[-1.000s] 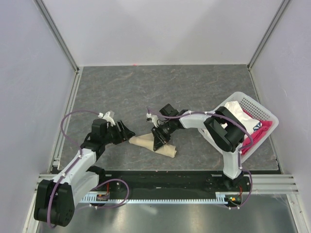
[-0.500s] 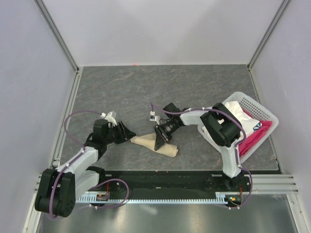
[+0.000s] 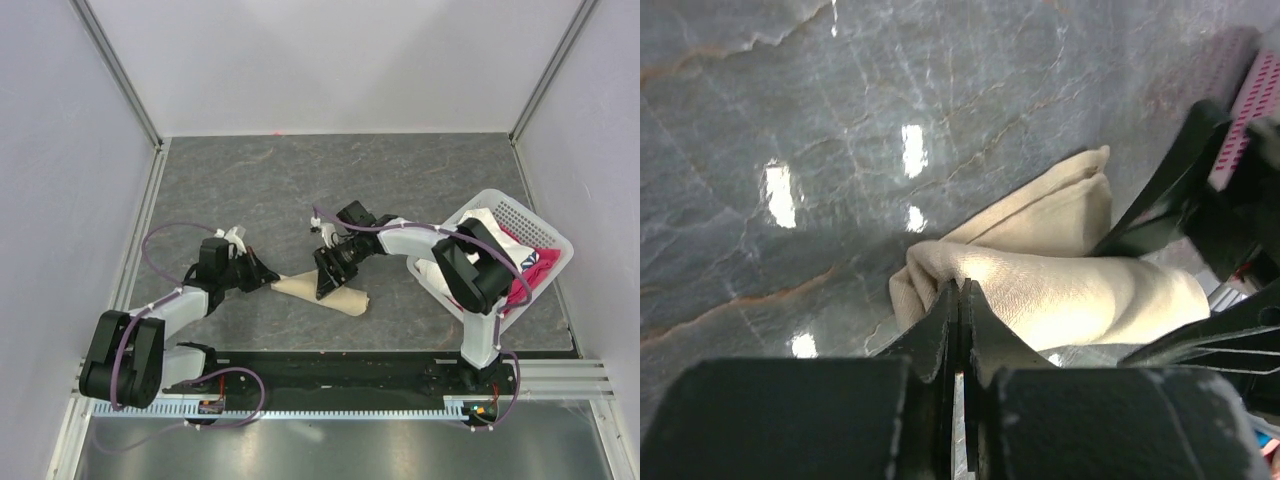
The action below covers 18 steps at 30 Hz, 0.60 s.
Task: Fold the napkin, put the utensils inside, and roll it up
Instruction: Roll the napkin with the utensil
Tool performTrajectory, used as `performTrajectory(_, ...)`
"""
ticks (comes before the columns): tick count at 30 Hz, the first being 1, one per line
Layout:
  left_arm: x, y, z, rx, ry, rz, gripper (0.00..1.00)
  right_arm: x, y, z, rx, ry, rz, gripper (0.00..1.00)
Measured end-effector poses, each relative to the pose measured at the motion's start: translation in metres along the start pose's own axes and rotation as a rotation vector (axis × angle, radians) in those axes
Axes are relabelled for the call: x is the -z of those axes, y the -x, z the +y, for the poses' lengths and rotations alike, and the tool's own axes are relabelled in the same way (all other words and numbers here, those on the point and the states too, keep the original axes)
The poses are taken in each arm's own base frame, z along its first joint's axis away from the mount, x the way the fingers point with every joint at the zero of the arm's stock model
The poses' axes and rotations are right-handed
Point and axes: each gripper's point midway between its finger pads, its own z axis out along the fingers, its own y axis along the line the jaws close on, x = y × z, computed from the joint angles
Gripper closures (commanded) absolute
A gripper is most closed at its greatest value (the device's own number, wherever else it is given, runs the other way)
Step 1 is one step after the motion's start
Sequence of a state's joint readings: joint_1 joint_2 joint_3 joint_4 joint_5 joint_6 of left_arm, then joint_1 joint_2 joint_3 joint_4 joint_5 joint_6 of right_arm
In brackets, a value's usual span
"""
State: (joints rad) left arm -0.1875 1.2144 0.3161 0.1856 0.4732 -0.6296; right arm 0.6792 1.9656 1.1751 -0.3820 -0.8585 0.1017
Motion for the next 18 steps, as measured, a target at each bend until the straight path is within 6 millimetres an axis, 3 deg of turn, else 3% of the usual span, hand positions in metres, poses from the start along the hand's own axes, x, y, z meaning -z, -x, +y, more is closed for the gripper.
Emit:
performTrajectory(5, -0.003, 0.005, -0.002, 0.012, 0.012, 0.017, 0.98, 0.032, 0.026, -0.006, 0.121, -0.236, -0.122, 0.18)
performTrajectory(9, -0.005, 0.005, -0.001, 0.029, 0.032, 0.044, 0.98, 0.053, 0.030, 0.010, 0.249, -0.427, -0.199, 0.14)
performTrajectory(14, -0.007, 0.007, -0.001, 0.045, 0.050, 0.068, 0.98, 0.048, 0.019, 0.028, 0.366, -0.584, -0.198, 0.12)
performTrajectory(18, -0.009, 0.008, -0.001, 0.056, 0.062, 0.086, 0.98, 0.039, 0.004, 0.016, 0.379, -0.688, -0.136, 0.11)
